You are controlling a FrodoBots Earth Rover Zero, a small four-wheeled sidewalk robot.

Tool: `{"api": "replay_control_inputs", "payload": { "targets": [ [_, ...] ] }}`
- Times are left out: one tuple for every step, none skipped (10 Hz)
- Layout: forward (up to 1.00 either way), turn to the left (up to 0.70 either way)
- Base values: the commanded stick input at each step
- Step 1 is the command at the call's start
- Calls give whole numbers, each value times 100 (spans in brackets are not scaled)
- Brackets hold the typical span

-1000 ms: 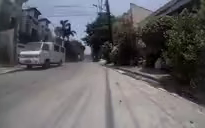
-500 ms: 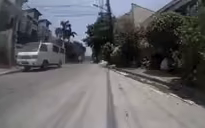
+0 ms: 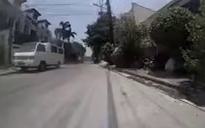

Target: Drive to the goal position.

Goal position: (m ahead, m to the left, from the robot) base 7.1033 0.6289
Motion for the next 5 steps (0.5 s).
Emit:
{"api": "replay_control_inputs", "payload": {
  "targets": [
    [85,0],
    [85,0],
    [85,0],
    [85,0],
    [85,0]
  ]
}}
